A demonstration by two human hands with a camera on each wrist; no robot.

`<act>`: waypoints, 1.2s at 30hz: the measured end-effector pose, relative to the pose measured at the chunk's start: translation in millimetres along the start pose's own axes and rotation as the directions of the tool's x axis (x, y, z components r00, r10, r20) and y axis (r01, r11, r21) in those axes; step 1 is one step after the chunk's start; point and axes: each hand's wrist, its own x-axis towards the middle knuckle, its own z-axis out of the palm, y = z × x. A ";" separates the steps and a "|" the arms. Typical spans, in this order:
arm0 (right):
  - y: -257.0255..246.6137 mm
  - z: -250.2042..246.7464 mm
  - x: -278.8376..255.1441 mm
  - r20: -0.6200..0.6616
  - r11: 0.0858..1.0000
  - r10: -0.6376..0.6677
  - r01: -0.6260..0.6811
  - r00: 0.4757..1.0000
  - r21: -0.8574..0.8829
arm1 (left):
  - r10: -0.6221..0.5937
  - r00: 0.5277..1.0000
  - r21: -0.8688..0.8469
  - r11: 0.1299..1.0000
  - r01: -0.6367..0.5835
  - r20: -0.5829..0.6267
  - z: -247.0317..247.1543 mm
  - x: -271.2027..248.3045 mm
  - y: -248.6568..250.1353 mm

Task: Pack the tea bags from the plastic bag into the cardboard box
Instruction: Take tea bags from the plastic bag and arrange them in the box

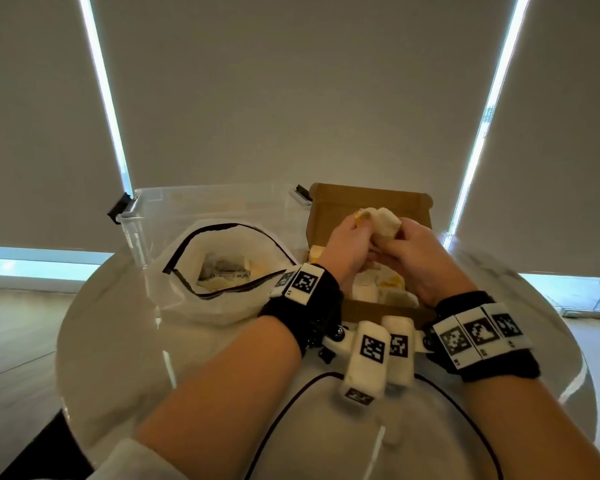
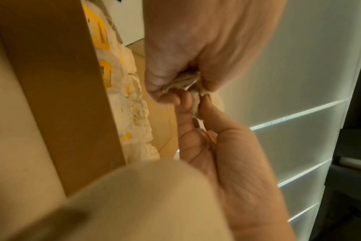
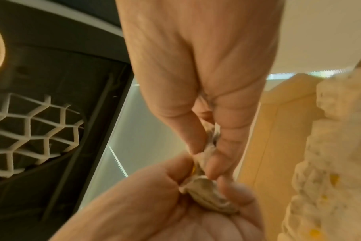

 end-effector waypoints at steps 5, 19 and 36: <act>5.1 -2.3 2.6 -0.104 0.986 0.085 -0.069 0.991 0.150 | -0.077 0.995 -0.278 0.959 0.056 -0.065 -1.5 -1.0 -5.6; 5.2 -13.0 3.8 -0.130 0.983 0.152 -0.136 0.980 0.119 | -0.061 0.992 -0.264 0.964 0.029 -0.112 -16.9 -1.4 -8.6; 5.8 -80.2 17.5 -0.095 0.864 0.246 -0.262 0.965 -0.430 | -0.177 0.984 -0.063 0.982 0.176 -0.016 -28.4 0.7 -20.1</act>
